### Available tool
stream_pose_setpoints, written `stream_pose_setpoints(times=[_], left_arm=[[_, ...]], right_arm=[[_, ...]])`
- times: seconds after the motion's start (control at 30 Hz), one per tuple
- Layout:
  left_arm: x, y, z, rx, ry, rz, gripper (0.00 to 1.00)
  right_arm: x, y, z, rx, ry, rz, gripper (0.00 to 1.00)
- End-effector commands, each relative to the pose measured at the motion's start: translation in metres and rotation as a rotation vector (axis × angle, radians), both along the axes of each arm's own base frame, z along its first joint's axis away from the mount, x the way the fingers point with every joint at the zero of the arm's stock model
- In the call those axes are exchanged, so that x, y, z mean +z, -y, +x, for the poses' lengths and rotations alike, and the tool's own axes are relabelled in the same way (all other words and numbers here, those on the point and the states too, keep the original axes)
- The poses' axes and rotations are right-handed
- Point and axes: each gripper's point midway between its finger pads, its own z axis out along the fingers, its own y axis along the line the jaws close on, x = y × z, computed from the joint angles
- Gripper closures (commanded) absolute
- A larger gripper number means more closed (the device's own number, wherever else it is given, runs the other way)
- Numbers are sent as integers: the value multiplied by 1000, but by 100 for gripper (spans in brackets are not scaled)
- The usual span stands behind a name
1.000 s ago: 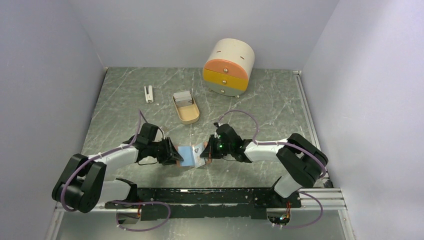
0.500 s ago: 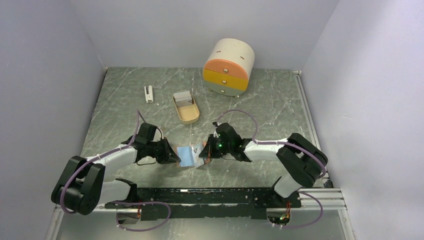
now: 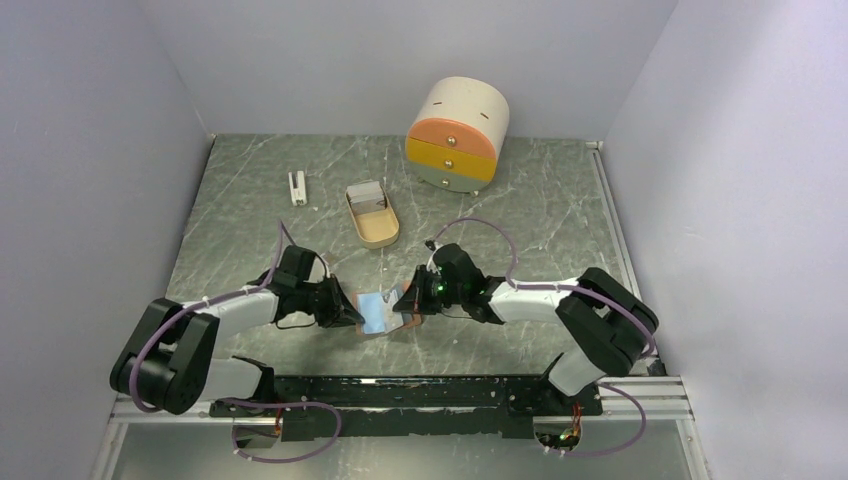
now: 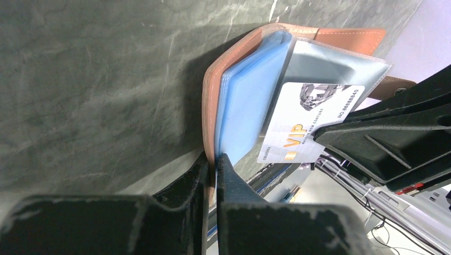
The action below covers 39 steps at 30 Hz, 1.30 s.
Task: Put the credit cards into the card holder
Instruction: Insert the credit card into the card holder.
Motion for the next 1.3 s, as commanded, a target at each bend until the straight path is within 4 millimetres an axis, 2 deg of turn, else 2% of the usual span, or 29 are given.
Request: stream_pose_setpoints(times=[0.0, 0.33, 0.6, 0.7, 0.87, 1.27], left_arm=[[-5, 1, 0, -1, -14, -22, 91], [-20, -13, -5, -3, -30, 86, 91], [-19, -11, -8, -4, -28, 66, 90], [-18, -11, -8, -8, -27, 60, 90], [-19, -8, -8, -15, -31, 45, 90], [-17, -5, -8, -19, -32, 19, 89]], right_arm=[[-6, -6, 4, -3, -3, 25, 100], [-23, 11, 17, -76, 1, 2, 100], [-29, 21, 26, -110, 5, -6, 100], [-29, 17, 29, -93, 12, -11, 100], [-31, 12, 27, -74, 6, 6, 100], [-42, 18, 10, -44, 4, -14, 100]])
